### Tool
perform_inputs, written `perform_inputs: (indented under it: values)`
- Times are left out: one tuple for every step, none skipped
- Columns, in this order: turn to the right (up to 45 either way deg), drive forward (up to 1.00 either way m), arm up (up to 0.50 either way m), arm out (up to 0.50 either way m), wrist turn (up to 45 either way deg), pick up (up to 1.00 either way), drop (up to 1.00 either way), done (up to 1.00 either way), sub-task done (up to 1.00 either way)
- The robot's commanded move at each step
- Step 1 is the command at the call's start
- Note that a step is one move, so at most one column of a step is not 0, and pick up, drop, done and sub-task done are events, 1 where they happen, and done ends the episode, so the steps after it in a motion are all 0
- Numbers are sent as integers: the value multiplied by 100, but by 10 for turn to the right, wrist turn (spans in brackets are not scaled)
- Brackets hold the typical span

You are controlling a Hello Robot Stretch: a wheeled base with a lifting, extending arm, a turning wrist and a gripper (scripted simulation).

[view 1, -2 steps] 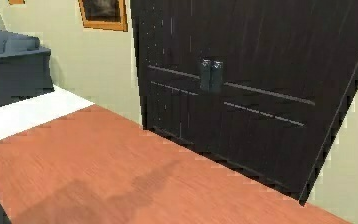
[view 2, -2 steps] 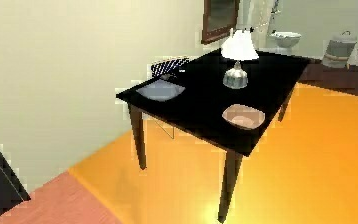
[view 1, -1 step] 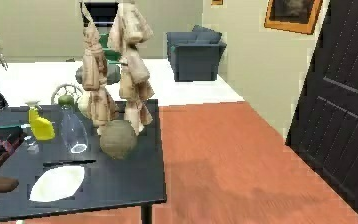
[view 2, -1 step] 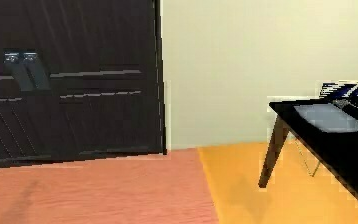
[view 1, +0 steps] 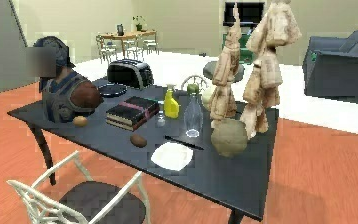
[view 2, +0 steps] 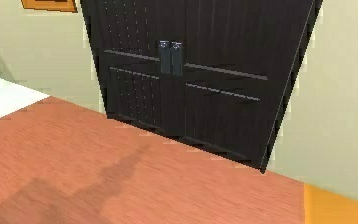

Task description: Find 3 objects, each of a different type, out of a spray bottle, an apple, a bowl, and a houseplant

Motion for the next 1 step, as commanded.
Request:
perform_inputs:
  values:
    - [0,0,0,0,0,0,0,100,0]
